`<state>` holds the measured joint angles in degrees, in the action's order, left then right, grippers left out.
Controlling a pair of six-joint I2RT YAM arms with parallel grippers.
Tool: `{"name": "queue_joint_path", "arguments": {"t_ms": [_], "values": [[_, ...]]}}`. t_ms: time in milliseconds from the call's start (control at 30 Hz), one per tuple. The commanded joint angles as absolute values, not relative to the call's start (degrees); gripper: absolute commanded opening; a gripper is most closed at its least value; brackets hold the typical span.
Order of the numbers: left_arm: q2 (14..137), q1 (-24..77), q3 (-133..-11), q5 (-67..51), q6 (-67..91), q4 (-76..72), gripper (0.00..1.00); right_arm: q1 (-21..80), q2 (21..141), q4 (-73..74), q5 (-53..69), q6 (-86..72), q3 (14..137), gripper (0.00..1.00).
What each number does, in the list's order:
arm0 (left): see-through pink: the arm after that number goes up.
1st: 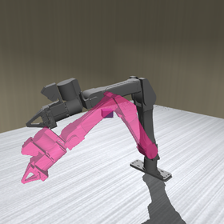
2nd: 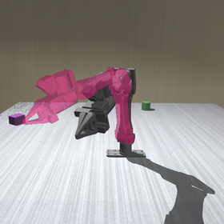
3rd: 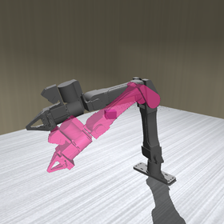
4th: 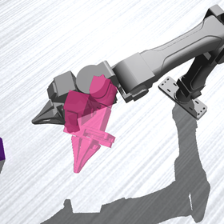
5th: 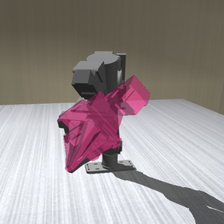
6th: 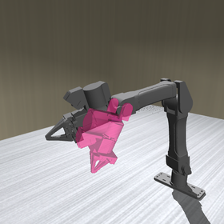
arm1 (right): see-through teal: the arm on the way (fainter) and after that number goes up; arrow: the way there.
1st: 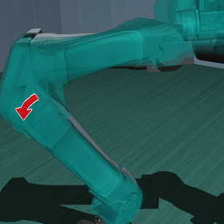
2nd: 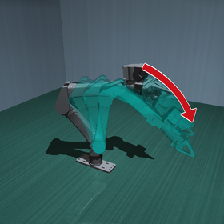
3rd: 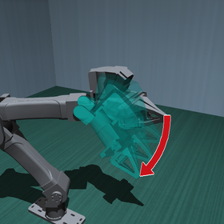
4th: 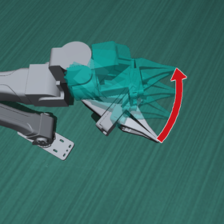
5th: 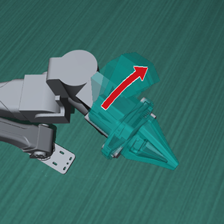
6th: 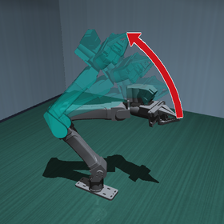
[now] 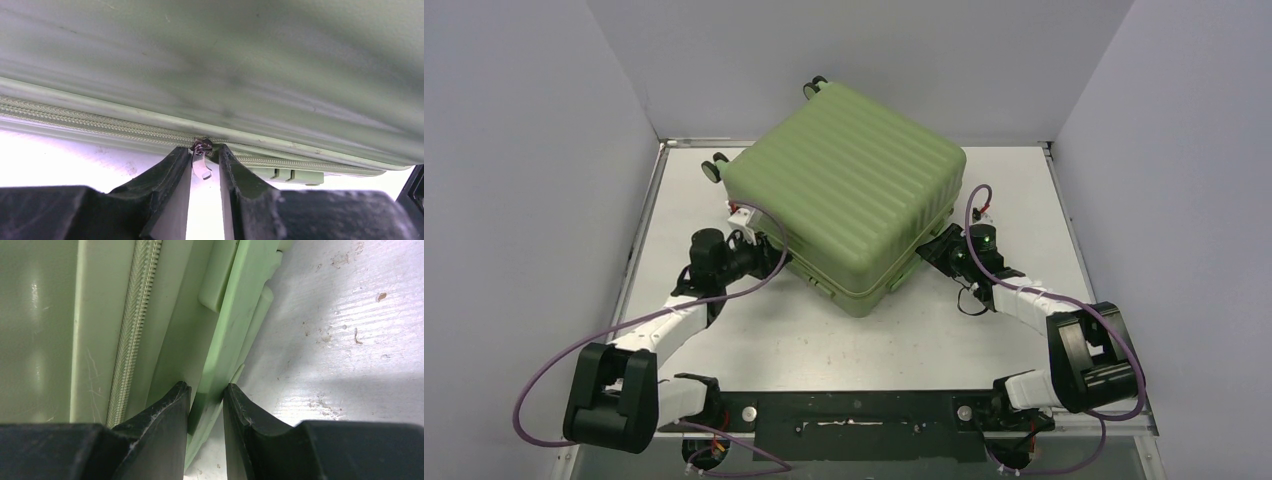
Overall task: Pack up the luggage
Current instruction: Zip the luggage at the center of the board.
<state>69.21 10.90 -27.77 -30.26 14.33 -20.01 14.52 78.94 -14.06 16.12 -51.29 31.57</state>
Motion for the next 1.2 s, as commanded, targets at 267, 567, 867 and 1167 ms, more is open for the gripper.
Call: {"name": "queue_joint_path", "arguments": {"t_ms": [267,567,867,1167], "values": [[60.9,11.9,-25.2,-31.6,14.1,-19.0,0.0,17.2,81.9,-14.0,25.4,-48.7,31.3,0.0],[56.0,13.8,-24.3,-30.5,12.7,-14.8,0.0,17.2,82.0,-14.6,24.9,-49.9,30.9,0.0],[54.4,23.8,-26.1,-26.0,9.2,-8.0,0.0,18.0,81.5,-14.3,23.7,-50.9,30.8,0.0],[52.6,32.8,-27.1,-23.2,8.5,-6.0,0.0,18.5,79.1,-13.1,21.7,-52.5,29.8,0.0]]}}
